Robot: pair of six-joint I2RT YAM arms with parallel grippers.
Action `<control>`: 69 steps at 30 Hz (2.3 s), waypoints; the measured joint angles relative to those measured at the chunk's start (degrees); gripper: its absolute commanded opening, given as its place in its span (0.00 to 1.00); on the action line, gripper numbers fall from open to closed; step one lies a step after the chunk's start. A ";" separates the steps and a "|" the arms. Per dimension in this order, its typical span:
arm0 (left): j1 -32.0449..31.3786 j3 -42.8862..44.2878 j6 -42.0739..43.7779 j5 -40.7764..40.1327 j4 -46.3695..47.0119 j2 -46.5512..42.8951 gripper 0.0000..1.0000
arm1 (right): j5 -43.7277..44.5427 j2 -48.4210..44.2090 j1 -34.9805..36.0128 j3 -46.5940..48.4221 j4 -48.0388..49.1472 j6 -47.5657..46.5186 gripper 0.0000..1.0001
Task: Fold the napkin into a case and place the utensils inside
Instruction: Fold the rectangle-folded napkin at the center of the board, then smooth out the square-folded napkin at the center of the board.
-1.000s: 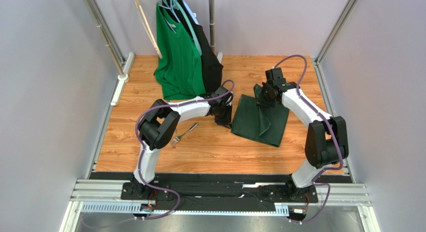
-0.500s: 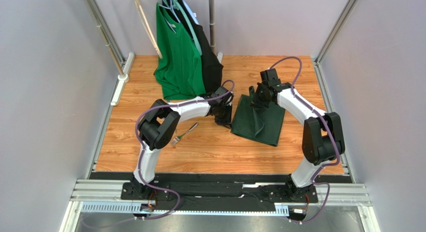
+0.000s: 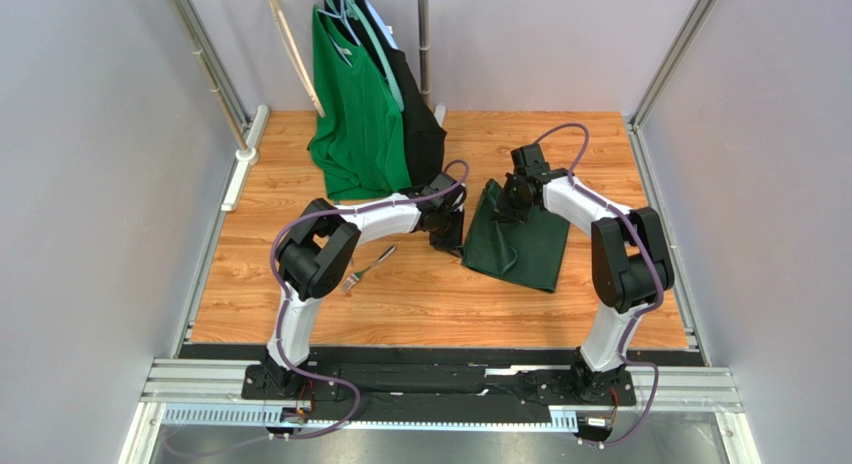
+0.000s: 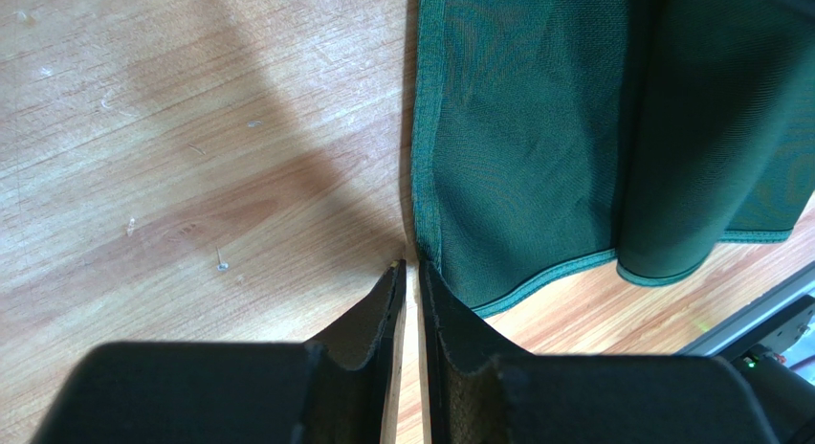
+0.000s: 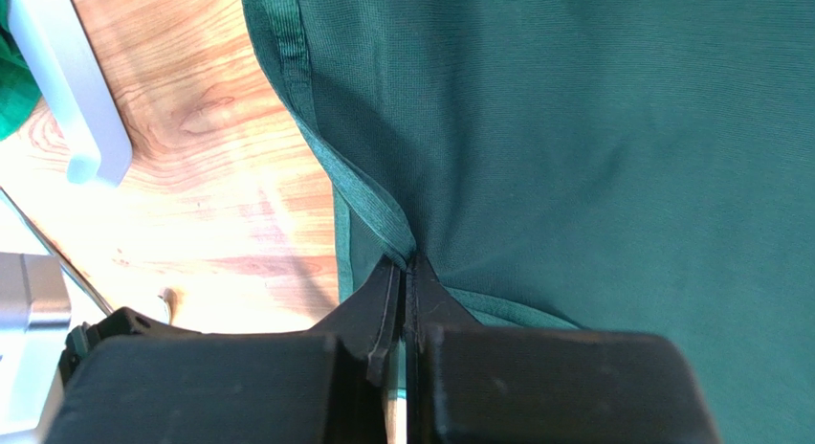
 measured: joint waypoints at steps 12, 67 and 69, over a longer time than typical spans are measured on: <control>0.00 -1.03 -0.11 -0.22 0.59 -0.63 0.19 | -1.44 3.96 0.22 0.44 1.84 2.01 0.00; -1.68 9.38 0.17 5.75 -0.50 -4.35 0.21 | -14.82 -17.14 -15.45 -18.58 10.27 -3.56 0.19; -2.97 13.94 0.37 5.86 -0.13 -1.18 0.19 | -14.53 -17.20 -15.45 -20.98 10.21 -3.85 0.15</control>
